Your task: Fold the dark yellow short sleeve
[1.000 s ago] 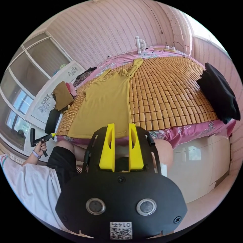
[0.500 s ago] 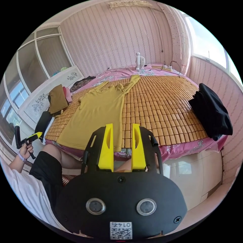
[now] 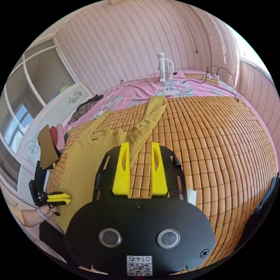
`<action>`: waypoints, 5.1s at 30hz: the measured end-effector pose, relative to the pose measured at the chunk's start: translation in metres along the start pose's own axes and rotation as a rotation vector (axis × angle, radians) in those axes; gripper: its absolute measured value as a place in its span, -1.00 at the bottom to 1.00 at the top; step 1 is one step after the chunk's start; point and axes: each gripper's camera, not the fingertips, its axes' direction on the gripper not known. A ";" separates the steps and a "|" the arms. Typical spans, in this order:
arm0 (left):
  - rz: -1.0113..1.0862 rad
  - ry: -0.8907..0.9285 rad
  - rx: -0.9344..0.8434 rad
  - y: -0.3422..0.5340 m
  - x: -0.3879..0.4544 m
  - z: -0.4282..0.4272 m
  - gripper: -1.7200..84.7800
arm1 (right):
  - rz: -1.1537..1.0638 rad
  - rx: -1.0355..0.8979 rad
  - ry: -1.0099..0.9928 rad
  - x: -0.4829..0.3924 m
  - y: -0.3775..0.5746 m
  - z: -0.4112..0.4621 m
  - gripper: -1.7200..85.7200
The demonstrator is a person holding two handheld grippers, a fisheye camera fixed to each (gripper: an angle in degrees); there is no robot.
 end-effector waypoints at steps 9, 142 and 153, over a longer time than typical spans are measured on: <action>0.009 -0.049 -0.061 -0.049 0.009 0.031 -0.98 | 0.019 -0.123 0.161 0.013 -0.083 0.126 -0.83; -0.806 -0.359 -0.142 0.249 -0.219 -0.247 -0.79 | -0.696 -0.630 -0.541 -0.355 -0.036 0.373 -0.75; -0.951 -0.537 0.059 0.294 -0.269 -0.327 -0.84 | -0.703 -0.669 -0.629 -0.417 0.030 0.384 -0.76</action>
